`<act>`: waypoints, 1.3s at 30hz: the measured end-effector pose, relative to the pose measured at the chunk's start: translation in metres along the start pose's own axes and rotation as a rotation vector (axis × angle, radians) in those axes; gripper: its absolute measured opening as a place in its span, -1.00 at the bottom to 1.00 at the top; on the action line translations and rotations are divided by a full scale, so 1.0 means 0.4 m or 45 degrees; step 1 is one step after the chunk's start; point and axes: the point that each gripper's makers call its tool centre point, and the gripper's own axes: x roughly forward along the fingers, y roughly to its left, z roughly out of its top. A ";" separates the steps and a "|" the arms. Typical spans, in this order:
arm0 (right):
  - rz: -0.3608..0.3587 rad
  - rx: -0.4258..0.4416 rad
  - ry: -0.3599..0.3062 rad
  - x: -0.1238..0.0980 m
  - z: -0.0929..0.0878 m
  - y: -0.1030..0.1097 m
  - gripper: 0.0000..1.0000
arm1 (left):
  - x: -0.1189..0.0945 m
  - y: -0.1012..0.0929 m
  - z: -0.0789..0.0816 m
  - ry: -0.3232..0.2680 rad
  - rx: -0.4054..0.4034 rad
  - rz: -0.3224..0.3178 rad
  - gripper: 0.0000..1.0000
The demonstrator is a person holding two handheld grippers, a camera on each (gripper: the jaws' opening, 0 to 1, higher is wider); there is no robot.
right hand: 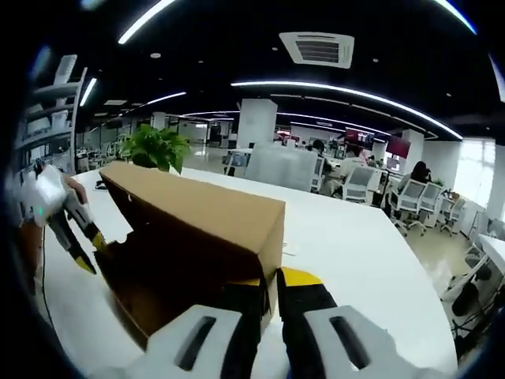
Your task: Operate the shoe box by opening the lid, removing the specified soft item, and placing it in the target area until the item is outside and the box remains undamaged.
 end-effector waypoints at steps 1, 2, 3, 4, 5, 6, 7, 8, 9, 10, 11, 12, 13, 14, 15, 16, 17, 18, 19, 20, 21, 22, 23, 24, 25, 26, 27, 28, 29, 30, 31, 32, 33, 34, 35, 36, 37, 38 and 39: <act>-0.001 -0.002 0.000 0.001 -0.002 0.001 -0.92 | -0.012 -0.008 0.028 -0.079 -0.017 0.004 -0.34; -0.002 -0.006 -0.001 0.002 -0.003 0.002 -0.92 | -0.025 -0.018 0.052 -0.137 -0.040 0.001 -0.33; 0.001 -0.008 0.002 0.002 -0.004 0.002 -0.92 | -0.038 -0.025 0.074 -0.188 -0.047 0.003 -0.32; 0.002 -0.011 0.003 0.002 -0.003 0.002 -0.92 | -0.051 -0.025 0.099 -0.247 -0.024 0.028 -0.32; 0.006 -0.011 0.003 0.001 0.000 0.001 -0.92 | -0.078 -0.013 0.136 -0.321 0.027 0.087 -0.32; 0.008 -0.012 0.005 0.001 0.000 -0.001 -0.92 | -0.108 -0.010 0.179 -0.416 0.065 0.114 -0.33; 0.010 -0.008 0.001 0.001 0.001 -0.001 -0.92 | -0.139 -0.012 0.210 -0.484 0.044 0.105 -0.33; 0.010 -0.007 -0.004 0.002 0.001 0.000 -0.92 | -0.160 -0.009 0.229 -0.518 0.020 0.106 -0.33; 0.009 -0.011 -0.007 0.003 -0.003 0.002 -0.92 | -0.178 0.000 0.238 -0.530 0.005 0.120 -0.32; 0.009 -0.011 -0.009 0.003 -0.003 0.002 -0.92 | -0.206 0.023 0.246 -0.533 0.017 0.164 -0.31; 0.007 -0.008 -0.018 0.004 -0.003 0.002 -0.92 | -0.222 0.035 0.248 -0.526 0.017 0.183 -0.29; 0.008 -0.005 -0.023 0.005 -0.004 0.003 -0.92 | -0.235 0.045 0.249 -0.518 0.011 0.194 -0.24; 0.008 -0.008 -0.024 0.005 -0.004 0.003 -0.93 | -0.254 0.071 0.248 -0.499 -0.006 0.235 -0.21; 0.011 -0.021 -0.027 0.005 -0.003 0.003 -0.93 | -0.264 0.088 0.248 -0.494 -0.017 0.254 -0.17; 0.016 -0.022 -0.028 0.004 -0.003 0.003 -0.93 | -0.272 0.104 0.248 -0.487 -0.027 0.276 -0.10; 0.020 -0.021 -0.030 0.004 -0.003 0.003 -0.92 | -0.284 0.139 0.244 -0.479 -0.049 0.322 -0.06; 0.025 -0.016 -0.033 0.004 -0.004 0.002 -0.92 | -0.287 0.158 0.237 -0.464 -0.057 0.335 -0.04; 0.032 -0.014 -0.034 0.003 -0.003 0.004 -0.92 | -0.284 0.189 0.215 -0.407 -0.091 0.351 -0.04; 0.033 -0.020 -0.033 0.002 -0.003 0.004 -0.92 | -0.279 0.212 0.197 -0.351 -0.107 0.369 -0.04; 0.034 -0.029 -0.033 0.000 -0.002 0.005 -0.92 | -0.270 0.239 0.176 -0.280 -0.131 0.375 -0.03; 0.036 -0.037 -0.035 -0.001 -0.002 0.006 -0.92 | -0.261 0.252 0.166 -0.249 -0.149 0.369 -0.02; 0.038 -0.049 -0.035 0.000 -0.004 0.007 -0.92 | -0.247 0.267 0.162 -0.235 -0.170 0.352 -0.01; 0.038 -0.050 -0.037 0.000 -0.006 0.007 -0.92 | -0.235 0.269 0.159 -0.229 -0.171 0.321 0.00; 0.042 -0.044 -0.041 0.000 -0.007 0.008 -0.92 | -0.219 0.268 0.155 -0.219 -0.164 0.266 0.01; 0.046 -0.040 -0.039 0.000 -0.009 0.009 -0.92 | -0.212 0.279 0.149 -0.207 -0.169 0.268 0.02; 0.048 -0.042 -0.039 0.000 -0.010 0.010 -0.92 | -0.207 0.293 0.142 -0.190 -0.176 0.275 0.03; 0.049 -0.043 -0.039 0.000 -0.011 0.011 -0.92 | -0.200 0.307 0.131 -0.157 -0.180 0.276 0.04; 0.051 -0.043 -0.041 -0.001 -0.011 0.012 -0.92 | -0.197 0.311 0.129 -0.149 -0.177 0.276 0.04; 0.054 -0.047 -0.043 -0.002 -0.013 0.013 -0.91 | -0.193 0.324 0.129 -0.143 -0.172 0.277 0.03; 0.058 -0.056 -0.045 -0.002 -0.013 0.014 -0.91 | -0.189 0.335 0.129 -0.141 -0.199 0.272 0.03; 0.064 -0.070 -0.048 -0.002 -0.013 0.014 -0.91 | -0.185 0.337 0.130 -0.142 -0.221 0.257 0.03; 0.068 -0.072 -0.045 -0.001 -0.015 0.013 -0.91 | -0.184 0.339 0.131 -0.142 -0.226 0.252 0.03; 0.070 -0.070 -0.043 -0.001 -0.015 0.013 -0.91 | -0.183 0.344 0.132 -0.142 -0.226 0.254 0.03; 0.074 -0.067 -0.040 -0.001 -0.017 0.015 -0.91 | -0.182 0.347 0.132 -0.140 -0.229 0.258 0.03; 0.074 -0.073 -0.040 -0.001 -0.016 0.015 -0.91 | -0.181 0.350 0.130 -0.134 -0.240 0.265 0.03; 0.075 -0.074 -0.041 0.000 -0.016 0.014 -0.91 | -0.182 0.351 0.129 -0.133 -0.253 0.270 0.03; 0.078 -0.070 -0.043 0.000 -0.016 0.015 -0.91 | -0.182 0.351 0.129 -0.132 -0.255 0.272 0.03; 0.079 -0.070 -0.046 0.000 -0.016 0.015 -0.91 | -0.180 0.350 0.124 -0.121 -0.267 0.271 0.03; 0.080 -0.069 -0.046 0.000 -0.016 0.016 -0.91 | -0.177 0.347 0.121 -0.114 -0.266 0.268 0.03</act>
